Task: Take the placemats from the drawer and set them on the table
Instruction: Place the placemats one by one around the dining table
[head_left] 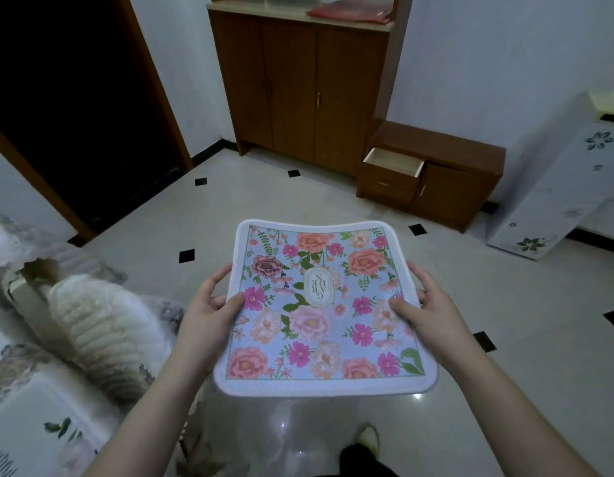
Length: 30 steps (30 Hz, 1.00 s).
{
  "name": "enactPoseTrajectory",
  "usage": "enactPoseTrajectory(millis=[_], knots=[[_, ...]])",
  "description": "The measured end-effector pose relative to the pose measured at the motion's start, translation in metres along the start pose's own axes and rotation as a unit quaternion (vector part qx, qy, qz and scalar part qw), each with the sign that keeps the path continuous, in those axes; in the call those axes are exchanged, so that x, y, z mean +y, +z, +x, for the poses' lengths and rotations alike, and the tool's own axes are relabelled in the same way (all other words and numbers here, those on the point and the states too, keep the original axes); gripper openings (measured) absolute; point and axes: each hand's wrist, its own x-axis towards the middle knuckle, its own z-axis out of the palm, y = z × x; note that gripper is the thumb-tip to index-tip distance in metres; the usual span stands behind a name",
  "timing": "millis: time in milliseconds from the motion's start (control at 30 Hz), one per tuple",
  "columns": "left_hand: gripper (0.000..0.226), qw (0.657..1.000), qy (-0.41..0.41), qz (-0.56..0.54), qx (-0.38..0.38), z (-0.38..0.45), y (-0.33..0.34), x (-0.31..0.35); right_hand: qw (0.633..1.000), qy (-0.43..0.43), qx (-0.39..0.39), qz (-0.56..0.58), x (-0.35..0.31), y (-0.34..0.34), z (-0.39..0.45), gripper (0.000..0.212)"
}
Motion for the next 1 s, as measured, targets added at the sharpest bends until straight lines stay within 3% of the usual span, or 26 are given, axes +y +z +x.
enactPoseTrajectory(millis=[600, 1000], knots=[[0.05, 0.99, -0.028, -0.041, 0.129, 0.175, 0.063, 0.079, 0.99, -0.019, -0.131, -0.049, -0.088, 0.0, 0.272, 0.065], [0.052, 0.969, -0.035, -0.084, 0.229, 0.273, -0.037, 0.078, 0.969, -0.053, -0.225, -0.09, -0.127, 0.144, 0.39, 0.061]])
